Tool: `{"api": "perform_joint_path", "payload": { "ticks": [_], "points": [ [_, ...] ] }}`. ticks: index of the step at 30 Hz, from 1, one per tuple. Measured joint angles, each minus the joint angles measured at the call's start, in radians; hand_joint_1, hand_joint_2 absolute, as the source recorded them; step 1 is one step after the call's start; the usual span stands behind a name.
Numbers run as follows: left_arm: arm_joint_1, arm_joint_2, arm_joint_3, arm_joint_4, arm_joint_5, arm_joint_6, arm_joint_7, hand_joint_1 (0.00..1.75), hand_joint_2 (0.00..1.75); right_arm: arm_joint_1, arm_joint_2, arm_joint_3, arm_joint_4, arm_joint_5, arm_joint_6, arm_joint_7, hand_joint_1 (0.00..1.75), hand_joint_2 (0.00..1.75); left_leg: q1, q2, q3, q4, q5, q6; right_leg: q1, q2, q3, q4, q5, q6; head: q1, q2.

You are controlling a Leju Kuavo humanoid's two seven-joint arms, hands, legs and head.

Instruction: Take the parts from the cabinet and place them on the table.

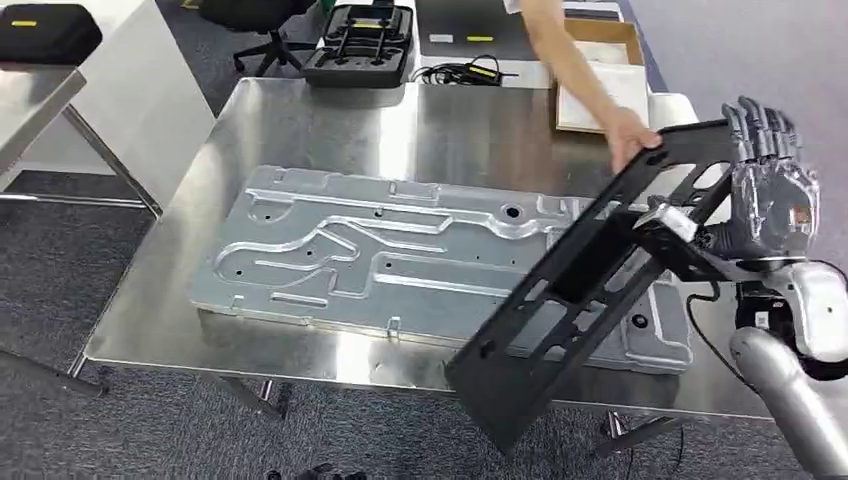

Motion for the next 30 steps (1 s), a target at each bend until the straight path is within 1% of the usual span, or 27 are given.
{"api": "perform_joint_path", "payload": {
  "ticks": [1,2,3,4,5,6,8,9,10,11,13,14,15,16,18,19,20,21,22,23,24,25,26,27,28,29,30],
  "points": [
    [0.003,0.000,0.000,0.000,0.000,-0.001,0.000,0.00,0.00,0.000,0.000,0.005,-0.006,0.052,0.000,0.011,0.00,0.00,-0.001,0.000,-0.002,-0.001,0.002,0.003,0.000,-0.001,0.002,-0.005,0.003,0.005,0.002,0.000],
    [0.005,0.000,0.000,0.000,-0.001,-0.002,0.000,0.00,0.00,0.000,0.000,0.008,-0.012,0.091,0.000,0.019,0.00,0.00,0.000,0.000,0.000,-0.011,0.007,0.008,0.001,-0.001,0.005,-0.012,0.007,0.011,0.000,0.000],
    [0.007,0.000,0.000,0.000,-0.001,-0.002,0.001,0.00,0.00,0.001,-0.001,0.011,-0.016,0.117,0.000,0.022,0.00,0.00,0.014,0.003,0.011,-0.035,0.021,0.013,0.005,-0.003,0.004,-0.008,0.000,0.015,0.003,0.000],
    [0.006,0.000,0.000,0.000,-0.001,-0.002,0.001,0.00,0.00,0.002,0.000,0.013,-0.016,0.124,0.001,0.024,0.00,0.00,0.010,0.004,0.014,-0.040,0.025,0.012,0.001,-0.002,0.000,-0.004,-0.005,0.016,0.003,0.000],
    [0.006,-0.001,0.000,0.000,-0.001,-0.002,0.001,0.00,0.00,0.001,0.000,0.013,-0.016,0.125,0.001,0.024,0.00,0.00,0.011,0.003,0.017,-0.047,0.028,0.014,0.005,-0.001,-0.004,0.006,-0.015,0.017,0.003,0.000],
    [0.004,-0.001,0.000,0.000,-0.002,-0.002,0.001,0.00,0.00,-0.001,0.000,0.016,-0.018,0.131,0.001,0.028,0.00,0.00,0.011,0.003,0.017,-0.050,0.031,0.020,0.004,0.000,-0.024,0.053,-0.050,0.016,0.005,0.000],
    [0.005,-0.002,0.000,0.000,-0.002,-0.004,0.001,0.00,0.00,-0.001,0.000,0.021,-0.022,0.134,0.001,0.033,0.00,0.00,0.009,0.004,0.015,-0.049,0.030,0.022,0.006,0.002,-0.086,0.194,-0.117,0.018,0.007,0.000],
    [0.006,-0.002,0.000,0.000,-0.002,-0.004,0.001,0.00,0.00,0.001,0.000,0.024,-0.022,0.138,0.001,0.034,0.00,0.00,0.009,0.004,0.015,-0.048,0.028,0.022,0.005,0.001,-0.112,0.247,-0.129,0.020,0.005,0.000],
    [0.008,-0.002,0.000,0.000,-0.002,-0.004,0.001,0.00,0.00,0.004,0.000,0.026,-0.022,0.142,0.002,0.034,0.00,0.00,0.009,0.004,0.015,-0.046,0.026,0.022,0.005,0.001,-0.115,0.249,-0.113,0.021,0.006,0.000],
    [0.008,-0.002,0.000,0.000,-0.003,-0.004,0.001,0.00,0.00,0.004,0.000,0.029,-0.022,0.142,0.003,0.037,0.00,0.00,0.010,0.003,0.015,-0.042,0.024,0.022,0.004,0.001,-0.094,0.209,-0.078,0.023,0.006,0.000],
    [0.008,-0.003,0.000,0.000,-0.006,-0.004,0.001,0.00,0.00,0.003,0.000,0.037,-0.024,0.140,0.003,0.039,0.00,0.00,0.012,0.002,0.015,-0.027,0.012,0.015,-0.002,-0.001,-0.010,0.039,0.012,0.027,0.006,0.000],
    [0.008,-0.003,0.000,0.000,-0.007,-0.004,0.001,0.00,0.00,0.003,0.001,0.041,-0.025,0.136,0.003,0.040,0.00,0.00,0.011,0.001,0.012,-0.021,0.006,0.010,0.000,-0.002,0.008,0.008,-0.009,0.026,0.006,0.000],
    [0.006,-0.003,0.001,0.000,-0.008,-0.004,0.001,0.00,0.00,0.002,0.001,0.043,-0.028,0.130,0.003,0.040,0.00,0.00,0.003,0.001,0.004,-0.004,0.003,0.005,0.007,0.001,0.013,-0.014,-0.008,0.018,0.009,0.000],
    [0.007,-0.003,0.001,0.000,-0.009,-0.004,0.002,0.00,0.00,0.004,0.002,0.045,-0.029,0.124,0.002,0.041,0.00,0.00,0.003,0.001,0.002,-0.011,0.005,0.002,0.004,0.002,0.010,-0.006,-0.007,0.012,0.005,0.000],
    [0.008,-0.003,0.001,0.000,-0.010,-0.005,0.002,0.00,0.00,0.007,0.002,0.050,-0.029,0.115,0.002,0.042,0.00,0.00,0.003,0.002,0.002,-0.012,0.008,-0.002,0.006,0.004,0.007,-0.006,-0.005,0.003,0.003,0.000],
    [0.008,-0.003,0.001,0.000,-0.010,-0.005,0.002,0.00,0.00,0.006,0.002,0.053,-0.029,0.112,0.002,0.042,0.00,0.00,0.003,0.002,0.000,-0.007,0.001,-0.007,-0.001,0.003,0.009,-0.011,-0.002,-0.003,0.004,0.000],
    [0.007,-0.002,0.001,0.000,-0.011,-0.005,0.002,0.00,0.00,0.005,0.002,0.055,-0.030,0.109,0.002,0.042,0.00,0.00,0.005,0.002,-0.010,0.015,-0.018,-0.016,-0.001,0.002,0.012,-0.013,-0.002,-0.006,0.002,0.000],
    [0.006,-0.003,0.001,0.000,-0.013,-0.005,0.002,0.00,0.00,0.004,0.002,0.056,-0.030,0.106,0.002,0.045,0.00,0.00,0.008,0.002,-0.035,0.070,-0.050,-0.024,-0.002,0.000,0.013,-0.013,-0.003,-0.009,-0.004,0.000],
    [0.006,-0.003,0.001,0.000,-0.016,-0.005,0.002,0.00,0.00,0.002,0.002,0.056,-0.029,0.103,0.003,0.047,0.00,0.00,0.012,0.002,-0.072,0.147,-0.086,-0.030,-0.001,-0.002,0.012,-0.013,-0.003,-0.012,-0.003,0.000],
    [0.007,-0.003,0.001,0.000,-0.017,-0.005,0.003,0.00,0.00,0.001,0.002,0.056,-0.029,0.098,0.003,0.048,0.00,0.00,0.015,0.002,-0.107,0.219,-0.113,-0.034,0.000,-0.004,0.012,-0.012,-0.004,-0.013,-0.003,0.000],
    [0.009,-0.003,0.001,0.000,-0.018,-0.005,0.003,0.00,0.00,0.001,0.002,0.056,-0.029,0.095,0.003,0.048,0.00,0.00,0.016,0.002,-0.135,0.271,-0.125,-0.035,0.000,-0.004,0.012,-0.012,-0.004,-0.014,-0.004,0.000],
    [0.010,-0.002,0.001,0.000,-0.019,-0.005,0.003,0.00,0.00,0.002,0.003,0.058,-0.029,0.092,0.003,0.049,0.00,0.00,0.016,0.002,-0.143,0.280,-0.113,-0.034,0.000,-0.004,0.013,-0.012,-0.005,-0.014,-0.003,0.000],
    [0.010,-0.002,0.001,0.000,-0.019,-0.005,0.003,0.00,0.00,0.001,0.003,0.058,-0.029,0.091,0.003,0.049,0.00,0.00,0.016,0.002,-0.130,0.243,-0.079,-0.032,0.000,-0.004,0.014,-0.012,-0.005,-0.014,-0.004,0.000],
    [0.010,-0.002,0.001,0.000,-0.019,-0.005,0.004,0.00,0.00,-0.002,0.003,0.058,-0.029,0.089,0.003,0.049,0.00,0.00,0.016,0.002,-0.097,0.170,-0.033,-0.027,0.000,-0.003,0.016,-0.012,-0.006,-0.014,-0.004,0.000],
    [0.009,-0.002,0.001,0.000,-0.019,-0.005,0.004,0.00,0.00,-0.003,0.003,0.058,-0.029,0.088,0.003,0.049,0.00,0.00,0.016,0.000,-0.057,0.083,0.014,-0.020,0.000,-0.003,0.019,-0.013,-0.008,-0.013,-0.004,0.000],
    [0.009,-0.002,0.001,0.000,-0.019,-0.005,0.004,0.00,0.00,-0.004,0.003,0.058,-0.029,0.087,0.003,0.049,0.00,0.00,0.014,-0.004,-0.027,0.009,0.030,-0.012,-0.001,-0.003,0.021,-0.014,-0.010,-0.012,-0.004,0.000],
    [0.009,-0.002,0.001,0.000,-0.020,-0.005,0.004,0.00,0.00,-0.004,0.003,0.058,-0.029,0.085,0.003,0.050,0.00,0.00,0.009,-0.005,-0.011,-0.002,0.024,-0.010,0.004,-0.002,0.019,-0.015,-0.008,-0.008,-0.002,0.000]
  ]
}}
